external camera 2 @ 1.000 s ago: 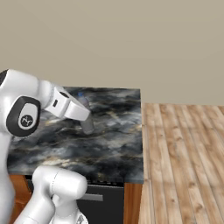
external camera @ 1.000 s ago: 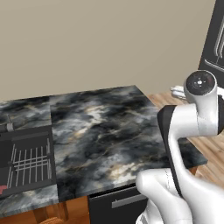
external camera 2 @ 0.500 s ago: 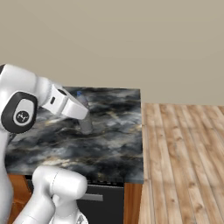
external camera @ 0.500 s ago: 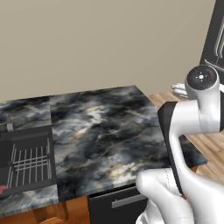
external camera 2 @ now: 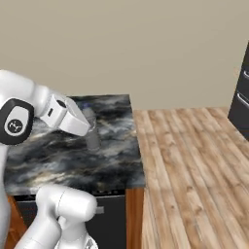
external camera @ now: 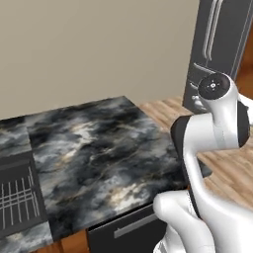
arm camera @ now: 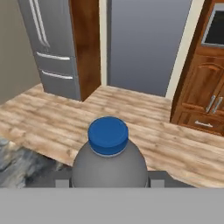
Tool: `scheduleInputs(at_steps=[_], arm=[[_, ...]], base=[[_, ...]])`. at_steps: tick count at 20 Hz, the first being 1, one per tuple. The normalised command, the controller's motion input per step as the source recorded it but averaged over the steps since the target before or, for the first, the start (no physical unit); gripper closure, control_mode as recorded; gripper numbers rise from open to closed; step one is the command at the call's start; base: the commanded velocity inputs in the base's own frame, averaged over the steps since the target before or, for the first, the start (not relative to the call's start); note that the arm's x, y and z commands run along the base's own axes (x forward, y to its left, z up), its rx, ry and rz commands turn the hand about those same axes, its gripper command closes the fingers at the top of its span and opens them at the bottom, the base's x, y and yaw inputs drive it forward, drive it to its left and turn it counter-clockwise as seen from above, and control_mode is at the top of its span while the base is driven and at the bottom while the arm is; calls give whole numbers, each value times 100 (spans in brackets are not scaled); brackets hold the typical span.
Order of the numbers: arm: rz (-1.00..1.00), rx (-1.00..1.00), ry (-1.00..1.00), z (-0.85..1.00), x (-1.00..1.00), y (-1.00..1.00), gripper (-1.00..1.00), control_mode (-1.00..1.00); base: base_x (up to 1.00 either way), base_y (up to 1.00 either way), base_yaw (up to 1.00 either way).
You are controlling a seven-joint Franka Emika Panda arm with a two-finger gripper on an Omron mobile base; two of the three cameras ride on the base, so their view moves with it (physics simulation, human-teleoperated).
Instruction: Pick the milk, bottled water from the counter and place them in the open cabinet.
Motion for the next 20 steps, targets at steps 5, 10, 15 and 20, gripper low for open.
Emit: scheduleInputs(at_steps=[5,10,15,20], arm=[[0,0,0,0,0,0,100,100],[0,0,0,0,0,0,100,100],[0,0,0,0,0,0,100,100],[0,0,0,0,0,0,100,100]], base=[[-34,1,-57],[-34,0,-57],[-37,0,-57],[-37,0,-58]])
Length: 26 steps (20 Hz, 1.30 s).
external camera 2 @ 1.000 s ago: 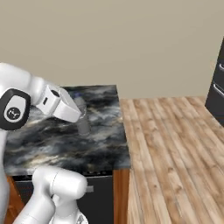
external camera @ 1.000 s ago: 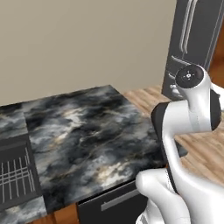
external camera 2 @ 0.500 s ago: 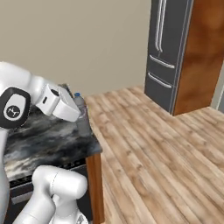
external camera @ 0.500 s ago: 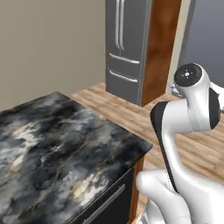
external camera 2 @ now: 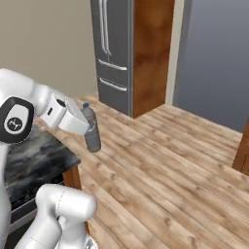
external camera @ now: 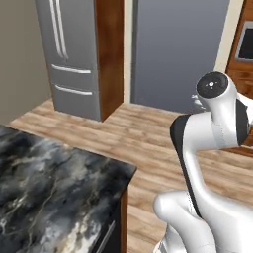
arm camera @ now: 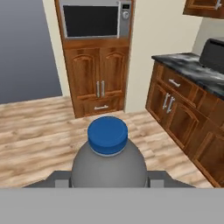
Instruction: Pick the milk, bottled water from the counter and place them in the open cabinet.
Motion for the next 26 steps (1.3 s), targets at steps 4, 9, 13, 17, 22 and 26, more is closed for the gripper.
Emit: scheduleInputs(at_steps=[4,9,13,17,22,26], arm=[[0,0,0,0,0,0,100,100],[0,0,0,0,0,0,100,100],[0,0,0,0,0,0,100,100],[0,0,0,0,0,0,100,100],[0,0,0,0,0,0,100,100],[0,0,0,0,0,0,100,100]], base=[[-28,-1,-57],[-27,-9,-56],[-20,-24,-55],[-14,-32,-54],[-6,-31,-52],[-6,-37,-51]])
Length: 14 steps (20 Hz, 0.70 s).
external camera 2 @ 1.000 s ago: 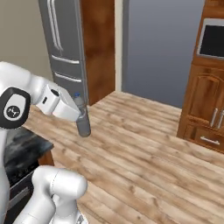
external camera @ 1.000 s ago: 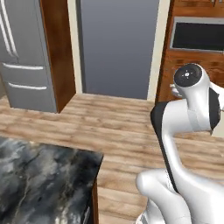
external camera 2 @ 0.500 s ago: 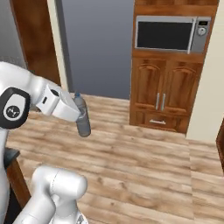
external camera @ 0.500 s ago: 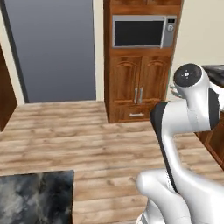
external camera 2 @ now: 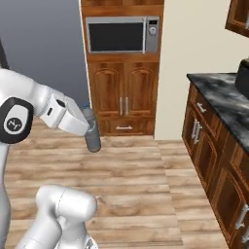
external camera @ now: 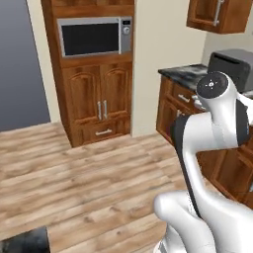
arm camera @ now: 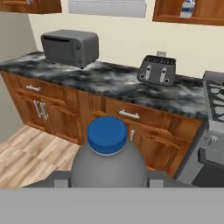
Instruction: Pick the milk, bottled water from the counter and place them in the open cabinet.
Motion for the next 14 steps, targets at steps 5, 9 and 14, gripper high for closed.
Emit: scheduleInputs(at_steps=[5,9,14], arm=[[0,0,0,0,0,0,100,100],[0,0,0,0,0,0,100,100],[0,0,0,0,0,0,100,100]], base=[[-4,-37,-50],[0,-46,-48],[0,-52,-46]])
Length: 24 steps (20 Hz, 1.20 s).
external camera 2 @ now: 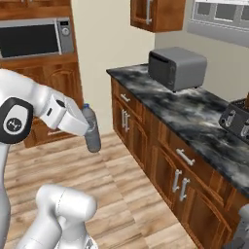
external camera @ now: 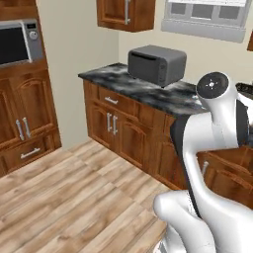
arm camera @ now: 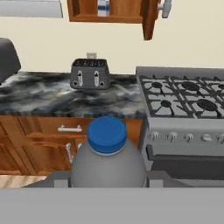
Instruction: Pick the milk, bottled water from the counter and place them in the open cabinet.
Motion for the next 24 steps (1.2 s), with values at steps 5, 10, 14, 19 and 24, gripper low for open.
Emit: scheduleInputs(at_steps=[5,10,14,19,24], arm=[[0,0,0,0,0,0,100,100],[0,0,0,0,0,0,100,100],[0,0,0,0,0,0,100,100],[0,0,0,0,0,0,100,100],[0,0,0,0,0,0,100,100]], base=[[0,-48,-44],[38,-20,-36],[81,-4,-29],[76,-8,-28],[74,0,-29]])
